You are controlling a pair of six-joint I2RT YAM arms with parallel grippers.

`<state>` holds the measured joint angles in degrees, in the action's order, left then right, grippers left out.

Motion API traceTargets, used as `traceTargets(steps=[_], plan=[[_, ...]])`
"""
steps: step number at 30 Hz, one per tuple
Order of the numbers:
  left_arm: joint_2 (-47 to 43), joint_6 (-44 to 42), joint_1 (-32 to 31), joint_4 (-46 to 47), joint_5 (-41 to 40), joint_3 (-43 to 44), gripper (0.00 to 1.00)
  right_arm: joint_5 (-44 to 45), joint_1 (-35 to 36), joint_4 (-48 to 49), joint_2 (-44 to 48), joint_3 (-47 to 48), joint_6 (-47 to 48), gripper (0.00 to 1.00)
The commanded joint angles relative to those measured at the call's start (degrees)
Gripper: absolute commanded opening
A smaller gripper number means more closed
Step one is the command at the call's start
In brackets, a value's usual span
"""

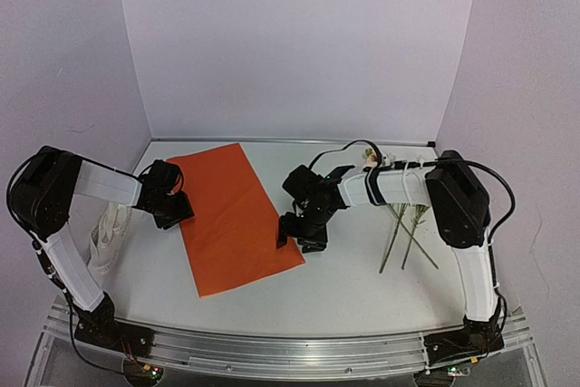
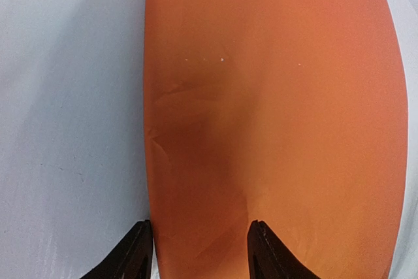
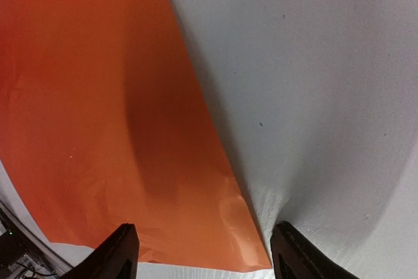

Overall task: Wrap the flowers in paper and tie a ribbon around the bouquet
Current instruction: Pick up the folded wrapping paper from the center of the board.

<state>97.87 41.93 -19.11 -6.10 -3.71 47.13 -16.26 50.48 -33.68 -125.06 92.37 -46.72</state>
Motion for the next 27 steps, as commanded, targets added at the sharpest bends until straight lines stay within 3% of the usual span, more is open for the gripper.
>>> traceTargets(steps=[1, 7, 11, 13, 20, 24, 27], plan=[[3.09, 0.10, -1.35, -2.23, 3.86, -0.12, 0.47, -1.30, 0.23, 1.67, -1.60, 0.31, -2.31, 0.69], [4.77, -0.14, -4.38, -1.37, 6.98, 1.22, 0.39, 1.40, 0.23, 3.17, 4.57, -8.22, -2.82, 0.58], [6.11, -0.41, -7.23, -1.31, 8.07, 2.90, 0.33, 3.16, 0.23, 4.15, 10.43, -14.59, -3.87, 0.40], [7.06, -0.64, -8.72, -1.53, 8.26, 4.10, 0.32, 4.22, 0.23, 4.44, 13.38, -17.74, -4.71, 0.36], [10.34, -2.36, -13.04, -1.96, 9.90, 8.63, 0.29, 5.60, 0.23, 6.77, 21.23, -27.72, -6.53, 0.38], [12.56, -2.94, -14.24, -3.00, 10.12, 11.52, 0.24, 6.87, 0.23, 7.13, 23.62, -30.46, -6.87, 0.49], [13.55, -2.95, -14.32, -3.48, 10.02, 12.35, 0.22, 8.46, 0.23, 7.14, 24.87, -31.83, -6.57, 0.50]])
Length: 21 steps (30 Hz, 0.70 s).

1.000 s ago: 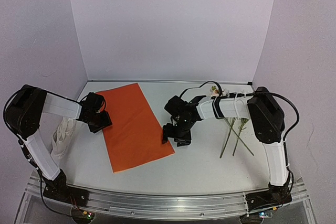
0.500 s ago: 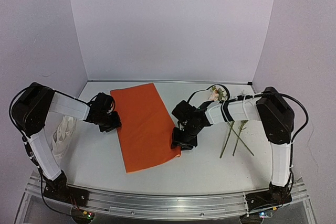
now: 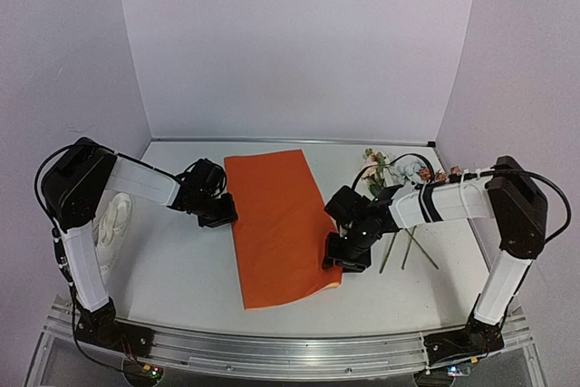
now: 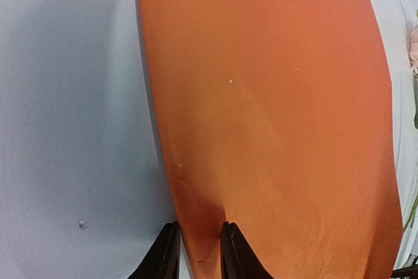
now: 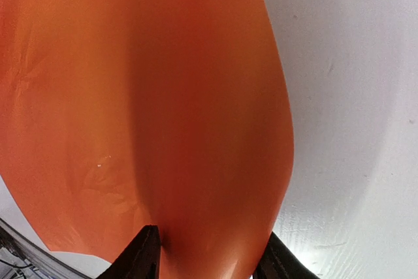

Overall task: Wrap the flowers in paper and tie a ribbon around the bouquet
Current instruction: Pick up the folded wrapping paper from the center of the board.

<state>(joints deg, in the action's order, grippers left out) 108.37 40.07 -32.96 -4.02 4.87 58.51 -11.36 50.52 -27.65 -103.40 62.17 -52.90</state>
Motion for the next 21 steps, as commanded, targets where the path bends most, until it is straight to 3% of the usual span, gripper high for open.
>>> traceTargets(steps=[1, 14, 18, 21], plan=[[3.27, -1.14, -0.46, -5.80, 1.33, 1.19, 0.22, 3.81, 0.19, 1.11, 3.44, -1.85, -0.33, 0.50], [4.55, -2.02, -0.44, -7.41, 0.88, 2.89, 0.17, 7.34, 0.19, -3.26, 5.76, -0.74, 1.34, 0.50], [4.73, -2.06, -0.46, -7.25, 1.34, 3.15, 0.17, 7.18, 0.19, -3.61, 5.73, 0.02, 1.75, 0.43], [5.03, -2.18, -0.51, -7.23, 1.63, 3.45, 0.16, 6.86, 0.19, -3.77, 5.29, 0.54, 1.93, 0.30]])
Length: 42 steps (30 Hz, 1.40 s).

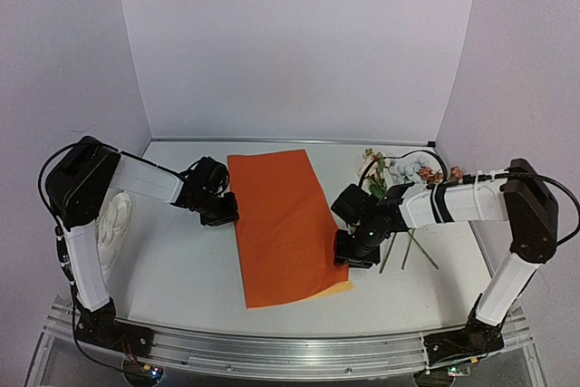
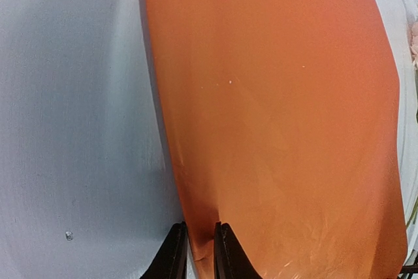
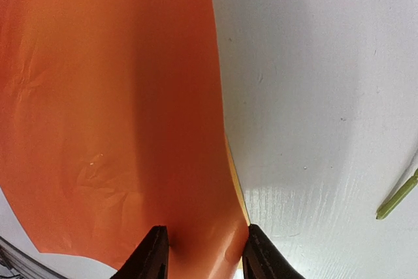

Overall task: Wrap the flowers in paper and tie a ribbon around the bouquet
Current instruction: Pick up the folded wrapping paper from the center of the board, then pass from the left arm to the right

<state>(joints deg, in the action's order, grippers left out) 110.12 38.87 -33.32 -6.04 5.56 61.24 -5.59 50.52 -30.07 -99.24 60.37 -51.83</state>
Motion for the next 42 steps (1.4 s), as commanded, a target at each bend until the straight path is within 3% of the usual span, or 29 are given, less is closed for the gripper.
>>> traceTargets(steps=[1, 5, 7, 15, 21, 25, 35, 42], plan=[[3.27, -1.03, -0.11, -5.25, 1.01, 0.72, 0.16, 1.00, 0.19, -1.45, 1.01, 2.55, 0.85, 0.24], [2.93, -0.58, -0.12, -4.92, 1.33, 0.58, 0.17, 1.02, 0.19, -2.13, 0.92, 3.88, 1.01, 0.04], [2.59, 0.06, -0.09, -4.80, 2.33, 0.50, 0.19, 1.22, 0.19, -2.78, 1.32, 4.70, 1.74, 0.00], [-6.61, 4.53, 1.18, -9.01, 3.96, 0.99, 0.47, 3.30, 2.11, -6.07, 3.52, 9.04, 9.25, 0.00], [-14.43, 7.99, 3.85, -11.28, 11.88, 2.68, 0.63, 4.74, 6.09, -6.94, 3.91, 12.99, 18.55, 0.00], [-14.79, 10.81, 3.99, -10.20, 19.01, 5.45, 0.75, 3.94, 8.61, -6.93, 4.05, 15.91, 25.10, 0.00], [-8.32, 11.45, 4.16, -6.63, 32.16, 13.43, 0.91, -2.19, 12.67, -11.06, 1.56, 26.42, 35.98, 0.00], [-5.11, 7.02, 3.91, -11.56, 33.06, 21.45, 0.94, -7.18, 14.01, -17.73, -2.29, 34.83, 39.47, 0.00]])
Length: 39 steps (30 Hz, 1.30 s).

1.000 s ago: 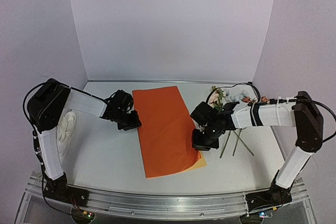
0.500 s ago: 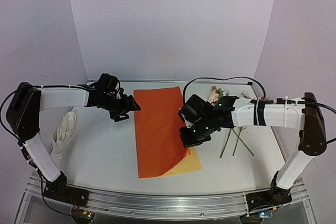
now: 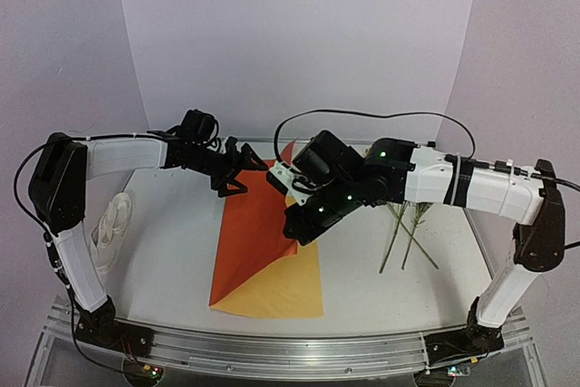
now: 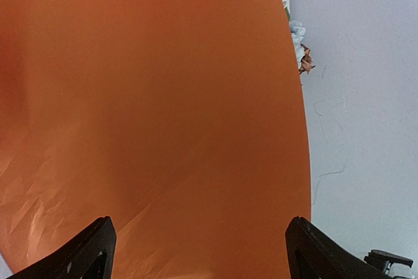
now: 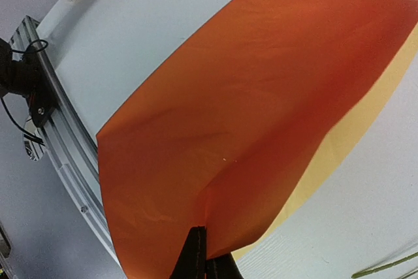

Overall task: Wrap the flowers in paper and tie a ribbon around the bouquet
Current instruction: Pass from the left arm to the right

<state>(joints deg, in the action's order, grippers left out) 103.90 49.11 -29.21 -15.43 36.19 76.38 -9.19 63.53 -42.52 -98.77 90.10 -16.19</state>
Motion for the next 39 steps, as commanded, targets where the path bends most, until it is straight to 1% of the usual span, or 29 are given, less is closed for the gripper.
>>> traceTargets(steps=[1, 4, 8, 13, 16, 22, 23, 26, 28, 30, 32, 35, 39], plan=[[1.66, -4.14, -0.40, -3.32, 2.24, 7.59, 0.94, -3.77, 1.33, -6.54, -3.50, 6.14, 4.44, 0.00], [2.75, -7.93, -1.76, -8.29, -0.29, 11.07, 0.95, -2.60, 2.50, -9.53, -5.08, 9.09, 5.99, 0.00], [2.79, -11.15, -2.84, -12.60, -4.72, 12.57, 0.94, -0.73, 3.58, -11.70, -6.34, 10.92, 7.39, 0.00], [5.24, -15.66, -3.04, -19.13, -8.12, 14.78, 0.85, 1.02, 4.73, -13.47, -6.92, 12.24, 9.20, 0.00], [7.01, -17.26, -3.11, -21.18, -8.09, 16.01, 0.82, 2.80, 5.29, -14.99, -7.26, 13.26, 10.96, 0.00], [8.63, -17.43, -3.22, -22.38, -8.74, 17.53, 0.77, 4.20, 6.09, -16.90, -7.99, 14.73, 13.07, 0.00], [8.74, -17.26, -3.28, -22.31, -8.81, 17.67, 0.76, 4.64, 6.32, -17.27, -8.17, 15.04, 13.51, 0.00], [9.08, -16.90, -3.28, -22.31, -9.44, 17.98, 0.67, 5.76, 6.94, -18.28, -8.81, 15.85, 14.54, 0.00], [9.33, -16.67, -3.30, -22.45, -9.64, 18.29, 0.64, 6.58, 7.26, -18.75, -9.17, 16.09, 15.23, 0.00], [9.77, -16.60, -3.31, -22.74, -9.57, 19.23, 0.65, 7.62, 7.79, -19.41, -9.72, 16.37, 15.64, 0.00], [10.15, -16.89, -3.31, -23.51, -9.43, 20.40, 0.69, 8.75, 8.36, -20.11, -10.35, 16.89, 16.51, 0.00], [10.87, -17.23, -3.32, -24.35, -9.88, 21.45, 0.69, 9.82, 8.86, -20.62, -10.94, 17.04, 17.88, 0.00], [11.37, -17.12, -3.30, -24.43, -11.02, 20.56, 0.63, 11.31, 9.13, -20.70, -11.00, 17.21, 18.41, 0.00]])
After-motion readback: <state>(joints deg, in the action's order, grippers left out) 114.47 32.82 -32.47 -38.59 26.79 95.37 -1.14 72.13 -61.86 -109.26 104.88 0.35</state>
